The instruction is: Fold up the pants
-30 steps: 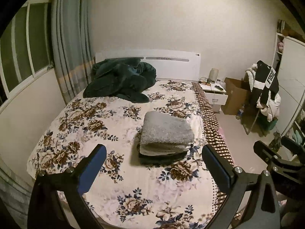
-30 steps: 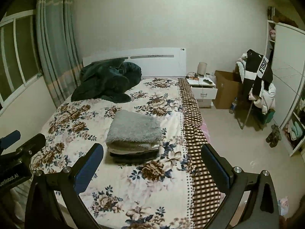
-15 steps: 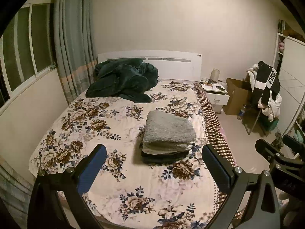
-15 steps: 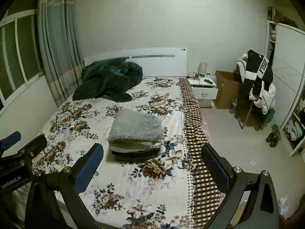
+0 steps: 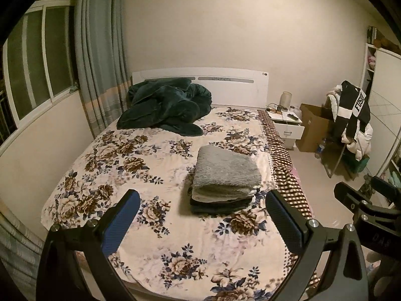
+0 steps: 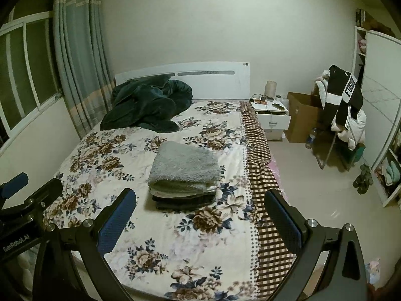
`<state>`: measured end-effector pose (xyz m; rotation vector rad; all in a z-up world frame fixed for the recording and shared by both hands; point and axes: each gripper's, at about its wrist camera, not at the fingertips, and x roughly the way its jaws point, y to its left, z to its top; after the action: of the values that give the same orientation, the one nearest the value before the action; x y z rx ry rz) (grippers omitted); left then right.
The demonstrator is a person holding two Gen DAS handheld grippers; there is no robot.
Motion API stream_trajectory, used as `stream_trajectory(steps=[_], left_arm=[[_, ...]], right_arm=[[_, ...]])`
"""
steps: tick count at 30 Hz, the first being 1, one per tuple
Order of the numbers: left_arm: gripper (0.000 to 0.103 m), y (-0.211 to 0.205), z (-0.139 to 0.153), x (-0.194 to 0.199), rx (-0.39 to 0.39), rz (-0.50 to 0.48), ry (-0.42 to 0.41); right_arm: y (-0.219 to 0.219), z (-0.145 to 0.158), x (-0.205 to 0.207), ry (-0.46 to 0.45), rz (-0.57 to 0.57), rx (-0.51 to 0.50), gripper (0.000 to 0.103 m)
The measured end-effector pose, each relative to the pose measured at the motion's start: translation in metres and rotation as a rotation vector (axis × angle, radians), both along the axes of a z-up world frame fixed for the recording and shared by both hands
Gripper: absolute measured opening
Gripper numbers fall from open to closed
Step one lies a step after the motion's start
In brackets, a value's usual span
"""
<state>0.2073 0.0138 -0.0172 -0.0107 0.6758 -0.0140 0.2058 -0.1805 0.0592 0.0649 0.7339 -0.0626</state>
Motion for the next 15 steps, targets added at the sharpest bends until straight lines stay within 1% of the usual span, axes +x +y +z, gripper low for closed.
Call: stream_trajectory(steps=[15], left_arm=[[0.102, 0.0081, 0.0022, -0.0069, 0.001, 0.004, 0.0]], right_arm=[[0.0027, 0.0008, -0.0015, -0.006, -0.004, -0.006, 0.103]])
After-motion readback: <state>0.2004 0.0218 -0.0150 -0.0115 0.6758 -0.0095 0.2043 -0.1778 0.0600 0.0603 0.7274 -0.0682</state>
